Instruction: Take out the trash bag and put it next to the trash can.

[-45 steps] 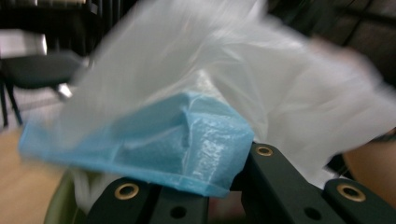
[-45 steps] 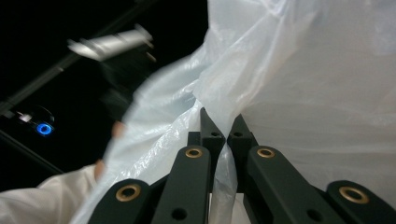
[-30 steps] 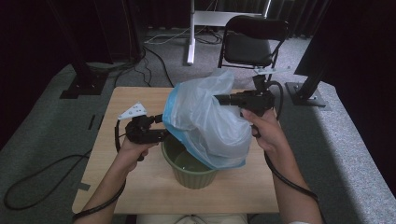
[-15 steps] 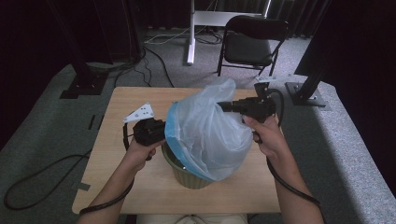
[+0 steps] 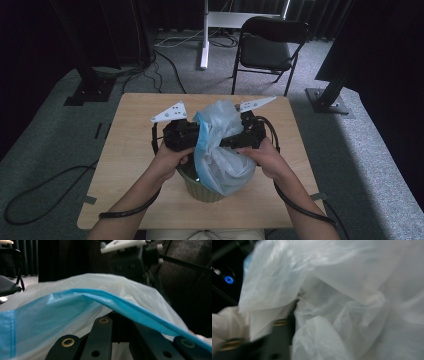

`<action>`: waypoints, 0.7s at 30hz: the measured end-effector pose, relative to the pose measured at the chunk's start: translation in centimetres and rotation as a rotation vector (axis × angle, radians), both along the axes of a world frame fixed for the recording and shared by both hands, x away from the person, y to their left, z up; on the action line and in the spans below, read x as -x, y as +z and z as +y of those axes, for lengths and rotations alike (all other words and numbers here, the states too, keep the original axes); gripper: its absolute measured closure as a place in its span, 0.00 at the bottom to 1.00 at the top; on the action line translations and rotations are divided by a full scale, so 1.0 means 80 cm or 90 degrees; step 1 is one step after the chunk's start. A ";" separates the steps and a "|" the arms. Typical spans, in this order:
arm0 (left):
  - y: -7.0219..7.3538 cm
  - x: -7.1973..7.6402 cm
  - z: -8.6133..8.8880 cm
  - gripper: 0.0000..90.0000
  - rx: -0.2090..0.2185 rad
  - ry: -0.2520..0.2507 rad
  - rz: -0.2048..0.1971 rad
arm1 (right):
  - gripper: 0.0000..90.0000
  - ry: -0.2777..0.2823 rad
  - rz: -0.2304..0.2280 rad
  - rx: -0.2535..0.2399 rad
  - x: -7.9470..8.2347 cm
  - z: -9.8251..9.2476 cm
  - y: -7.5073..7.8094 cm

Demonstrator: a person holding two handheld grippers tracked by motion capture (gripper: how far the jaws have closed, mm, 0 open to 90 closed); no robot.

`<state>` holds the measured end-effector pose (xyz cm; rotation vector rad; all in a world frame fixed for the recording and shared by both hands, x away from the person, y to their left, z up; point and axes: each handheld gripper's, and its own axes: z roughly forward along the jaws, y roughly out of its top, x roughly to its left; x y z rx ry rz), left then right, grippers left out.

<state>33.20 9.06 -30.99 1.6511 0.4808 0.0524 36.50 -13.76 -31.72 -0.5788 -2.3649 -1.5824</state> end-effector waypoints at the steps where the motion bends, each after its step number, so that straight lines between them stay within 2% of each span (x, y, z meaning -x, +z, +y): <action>1: 0.000 0.000 0.000 1.00 0.000 0.000 0.000 | 0.70 0.000 0.000 0.000 0.000 0.000 0.000; 3: -0.002 -0.002 0.004 1.00 0.010 0.006 0.005 | 0.94 0.001 0.009 -0.004 -0.002 -0.002 -0.001; 4: -0.003 -0.004 0.007 0.94 0.011 0.006 0.009 | 0.96 -0.001 0.010 -0.004 -0.003 -0.003 -0.001; 5: -0.003 -0.004 0.009 0.80 0.007 0.012 0.010 | 0.98 -0.002 0.011 -0.005 -0.005 -0.006 0.000; 6: -0.003 -0.004 0.009 0.73 0.007 0.012 0.010 | 0.98 -0.002 0.011 -0.005 -0.005 -0.006 0.000; 7: -0.005 -0.001 0.016 0.73 -0.006 0.030 0.005 | 0.98 -0.005 0.015 -0.009 -0.006 -0.008 0.000; 8: -0.005 0.000 0.019 0.57 -0.013 0.036 0.005 | 0.98 -0.011 0.018 -0.015 -0.011 -0.013 0.004; 11: -0.005 0.007 0.032 0.43 -0.034 0.071 -0.011 | 0.99 -0.020 0.021 -0.036 -0.019 -0.023 0.015; 12: -0.005 0.007 0.032 0.39 -0.034 0.071 -0.011 | 0.99 -0.020 0.021 -0.036 -0.019 -0.023 0.015; 13: -0.005 0.011 0.042 0.39 -0.034 0.089 -0.015 | 0.99 -0.021 0.023 -0.048 -0.022 -0.026 0.020; 14: -0.004 0.014 0.047 0.33 -0.039 0.100 -0.019 | 0.99 -0.026 0.018 -0.057 -0.026 -0.031 0.033; 17: -0.003 0.021 0.064 0.29 -0.054 0.126 -0.032 | 0.99 -0.038 0.000 -0.068 -0.032 -0.037 0.056; 19: -0.005 0.029 0.079 0.28 -0.062 0.155 -0.043 | 0.99 -0.054 -0.018 -0.075 -0.039 -0.046 0.078; 21: -0.008 0.035 0.091 0.21 -0.078 0.177 -0.053 | 0.99 -0.074 -0.032 -0.078 -0.046 -0.056 0.099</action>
